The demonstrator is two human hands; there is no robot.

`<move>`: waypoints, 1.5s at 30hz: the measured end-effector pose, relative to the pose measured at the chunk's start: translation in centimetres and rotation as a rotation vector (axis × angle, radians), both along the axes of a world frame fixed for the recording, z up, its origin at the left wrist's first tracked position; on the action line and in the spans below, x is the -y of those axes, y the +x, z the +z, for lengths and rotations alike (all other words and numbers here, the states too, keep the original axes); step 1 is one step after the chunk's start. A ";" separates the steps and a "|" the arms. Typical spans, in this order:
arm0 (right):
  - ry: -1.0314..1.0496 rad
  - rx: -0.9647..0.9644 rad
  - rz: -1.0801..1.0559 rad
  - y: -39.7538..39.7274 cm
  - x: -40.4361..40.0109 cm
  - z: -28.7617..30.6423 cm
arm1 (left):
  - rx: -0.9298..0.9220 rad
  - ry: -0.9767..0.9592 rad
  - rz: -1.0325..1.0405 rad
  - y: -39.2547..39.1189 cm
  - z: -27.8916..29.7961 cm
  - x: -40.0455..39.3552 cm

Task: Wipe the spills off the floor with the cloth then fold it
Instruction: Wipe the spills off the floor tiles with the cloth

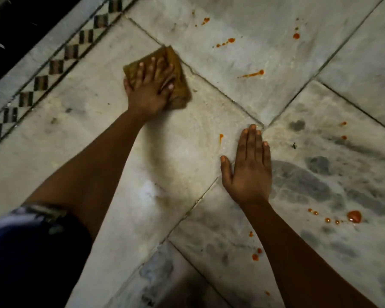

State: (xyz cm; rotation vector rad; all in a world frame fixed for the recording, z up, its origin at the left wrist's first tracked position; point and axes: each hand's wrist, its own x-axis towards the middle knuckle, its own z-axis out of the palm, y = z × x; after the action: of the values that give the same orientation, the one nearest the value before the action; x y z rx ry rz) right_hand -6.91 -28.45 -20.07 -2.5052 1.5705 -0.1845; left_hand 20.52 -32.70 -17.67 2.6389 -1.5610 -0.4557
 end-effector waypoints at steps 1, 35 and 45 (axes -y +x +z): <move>-0.002 0.000 0.000 0.0 0.1 0.0 | -0.010 -0.003 0.026 -0.5 -0.1 1.7; 0.034 -0.012 -0.032 0.0 -0.1 0.0 | 0.092 -0.105 -0.290 -9.9 -1.5 -6.2; 0.059 -0.004 -0.041 0.0 -0.1 0.1 | 0.075 -0.062 0.237 2.4 -1.3 -1.8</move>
State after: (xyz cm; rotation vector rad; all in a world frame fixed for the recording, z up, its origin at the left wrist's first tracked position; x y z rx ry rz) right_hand -6.89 -28.33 -19.97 -2.4317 1.6053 -0.1371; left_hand 22.90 -30.87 -18.94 2.7742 -1.2340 -0.2923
